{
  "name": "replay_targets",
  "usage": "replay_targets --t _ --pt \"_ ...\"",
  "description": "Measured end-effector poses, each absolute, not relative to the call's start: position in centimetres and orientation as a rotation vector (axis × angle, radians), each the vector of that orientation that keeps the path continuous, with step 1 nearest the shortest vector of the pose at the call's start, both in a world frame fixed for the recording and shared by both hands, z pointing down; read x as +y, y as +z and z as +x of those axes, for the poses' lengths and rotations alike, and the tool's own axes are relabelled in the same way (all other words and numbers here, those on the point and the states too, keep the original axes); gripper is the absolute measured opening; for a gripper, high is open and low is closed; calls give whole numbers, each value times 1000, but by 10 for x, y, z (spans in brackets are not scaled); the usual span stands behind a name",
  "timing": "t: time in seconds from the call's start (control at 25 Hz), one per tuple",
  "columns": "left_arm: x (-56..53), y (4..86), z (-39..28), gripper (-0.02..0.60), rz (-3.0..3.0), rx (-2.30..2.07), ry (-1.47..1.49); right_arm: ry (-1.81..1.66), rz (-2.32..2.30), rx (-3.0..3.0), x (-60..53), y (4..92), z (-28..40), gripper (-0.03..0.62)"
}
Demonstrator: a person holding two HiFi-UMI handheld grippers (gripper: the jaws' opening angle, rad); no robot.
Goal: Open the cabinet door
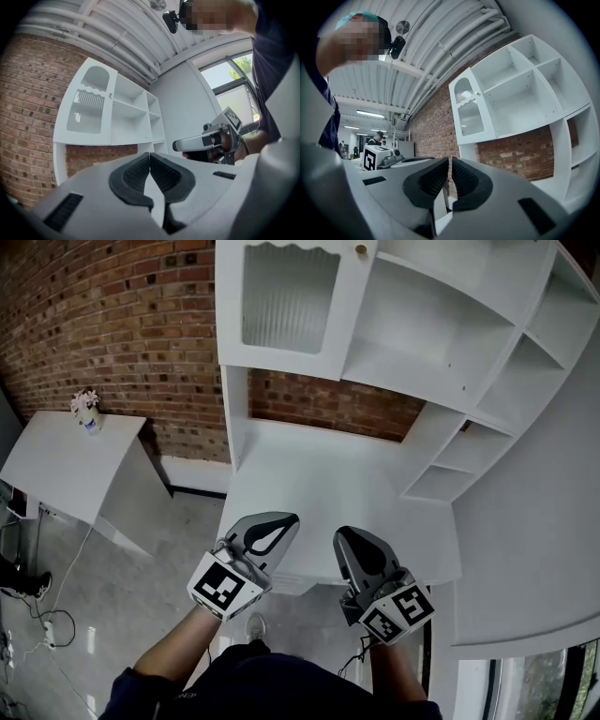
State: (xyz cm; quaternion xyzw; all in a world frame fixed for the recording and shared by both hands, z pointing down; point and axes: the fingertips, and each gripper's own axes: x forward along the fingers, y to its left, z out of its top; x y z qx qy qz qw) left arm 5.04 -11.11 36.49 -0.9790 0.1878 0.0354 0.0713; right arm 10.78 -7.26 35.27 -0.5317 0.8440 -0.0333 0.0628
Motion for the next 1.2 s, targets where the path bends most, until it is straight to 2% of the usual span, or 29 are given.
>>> replay_targets --t 0.48,0.52,0.6,0.64,1.2 --pt "-203 365 31 8 -2980 492 89 -31 -1705 2498 -180 330 111 32" --pt "-207 363 31 8 -2978 491 102 -27 -1697 2505 -189 328 111 51" --pt "-216 355 34 8 -2968 490 145 -15 -1676 2523 -206 322 113 129" --pt "-220 352 35 8 -2960 492 161 -4 -1670 2526 -215 318 116 138" --pt "-267 322 78 8 -2877 631 181 76 -1641 2513 -328 278 186 172"
